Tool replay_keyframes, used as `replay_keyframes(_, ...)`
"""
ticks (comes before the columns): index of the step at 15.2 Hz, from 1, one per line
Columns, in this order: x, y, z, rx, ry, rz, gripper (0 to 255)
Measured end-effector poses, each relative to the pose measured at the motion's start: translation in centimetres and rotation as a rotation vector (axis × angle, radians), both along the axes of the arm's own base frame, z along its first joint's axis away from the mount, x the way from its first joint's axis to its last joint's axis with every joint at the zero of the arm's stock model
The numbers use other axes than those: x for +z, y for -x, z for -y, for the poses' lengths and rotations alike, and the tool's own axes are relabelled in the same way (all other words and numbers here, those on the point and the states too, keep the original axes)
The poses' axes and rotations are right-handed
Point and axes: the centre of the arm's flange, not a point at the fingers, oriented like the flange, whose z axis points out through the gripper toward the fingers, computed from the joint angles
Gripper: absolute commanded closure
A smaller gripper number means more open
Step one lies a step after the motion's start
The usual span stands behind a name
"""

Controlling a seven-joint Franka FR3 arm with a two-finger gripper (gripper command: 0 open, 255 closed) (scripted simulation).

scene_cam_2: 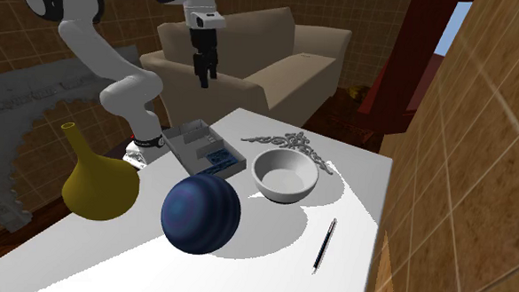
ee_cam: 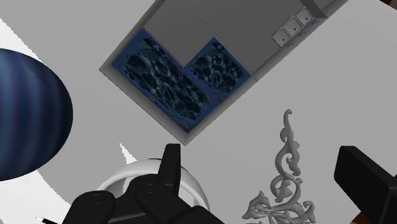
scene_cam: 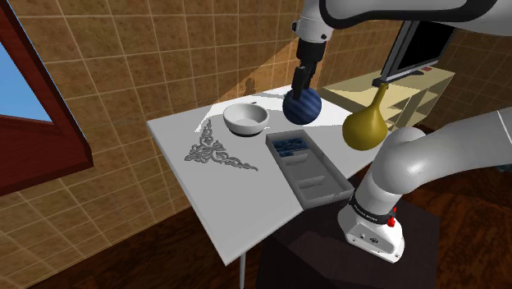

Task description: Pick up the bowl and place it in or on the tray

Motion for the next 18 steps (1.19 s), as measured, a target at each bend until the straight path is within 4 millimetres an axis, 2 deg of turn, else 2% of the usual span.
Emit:
replay_keyframes(2, -0.4, -0.4, -0.1, 0.000, 0.000, 0.001, 0)
replay_keyframes(5, -2.2, -3.1, -0.2, -0.001, -0.001, 0.006, 0)
replay_keyframes(18, -11.8, -16.8, -1.7, -0.005, -0.005, 0.039, 0)
